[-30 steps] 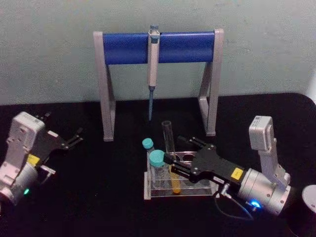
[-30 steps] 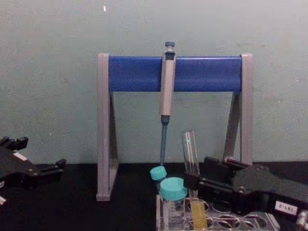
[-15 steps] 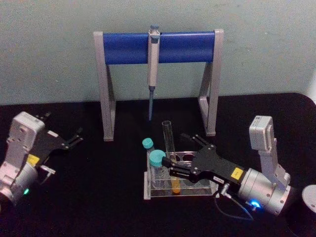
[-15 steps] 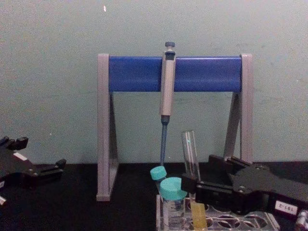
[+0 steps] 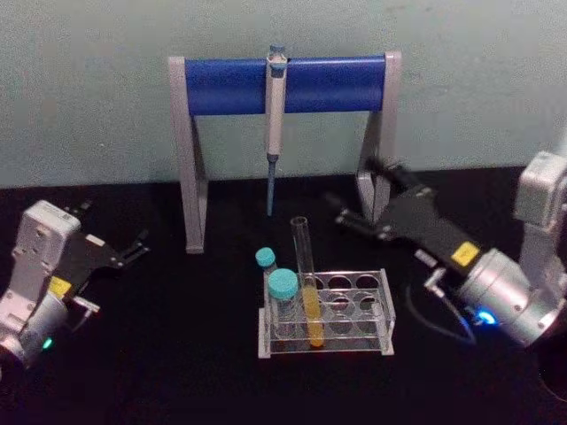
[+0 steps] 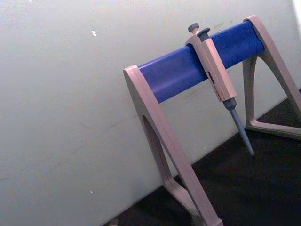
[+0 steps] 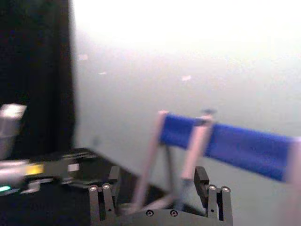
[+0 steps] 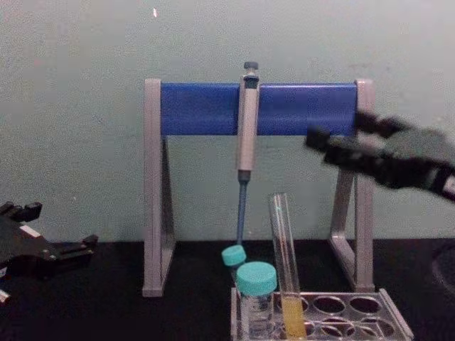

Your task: Pick up the test tube from the test tube rack, shake it, then place it back into the test tube rack.

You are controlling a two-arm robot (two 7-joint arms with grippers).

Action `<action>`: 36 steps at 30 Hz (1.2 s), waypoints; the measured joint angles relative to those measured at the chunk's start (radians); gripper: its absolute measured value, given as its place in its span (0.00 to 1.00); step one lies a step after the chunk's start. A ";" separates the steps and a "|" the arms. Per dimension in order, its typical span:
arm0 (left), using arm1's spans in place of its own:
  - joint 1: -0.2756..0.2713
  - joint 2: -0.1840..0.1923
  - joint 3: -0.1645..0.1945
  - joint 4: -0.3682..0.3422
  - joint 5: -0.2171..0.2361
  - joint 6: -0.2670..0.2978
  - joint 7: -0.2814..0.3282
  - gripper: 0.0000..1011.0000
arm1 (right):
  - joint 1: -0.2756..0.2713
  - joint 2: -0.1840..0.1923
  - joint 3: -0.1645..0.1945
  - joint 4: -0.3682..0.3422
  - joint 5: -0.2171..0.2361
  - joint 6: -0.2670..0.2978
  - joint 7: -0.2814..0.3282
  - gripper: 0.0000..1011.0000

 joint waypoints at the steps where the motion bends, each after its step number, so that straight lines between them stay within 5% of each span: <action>1: 0.000 0.000 0.000 0.000 0.000 0.000 0.000 0.99 | -0.010 -0.001 0.012 -0.012 -0.014 -0.002 -0.027 0.99; 4: 0.000 0.000 0.000 0.000 0.000 0.000 0.000 0.99 | -0.072 -0.010 0.065 -0.068 -0.089 0.001 -0.171 0.99; 15: 0.000 0.000 0.000 0.000 0.000 0.000 0.000 0.99 | -0.221 -0.045 0.128 -0.089 -0.226 0.111 -0.403 0.99; 25: 0.000 0.000 0.000 0.000 0.000 0.000 0.000 0.99 | -0.262 -0.084 0.142 -0.044 -0.290 0.165 -0.473 0.99; 36: 0.000 0.000 0.000 0.000 0.000 0.000 0.000 0.99 | -0.253 -0.109 0.145 -0.002 -0.318 0.238 -0.465 0.99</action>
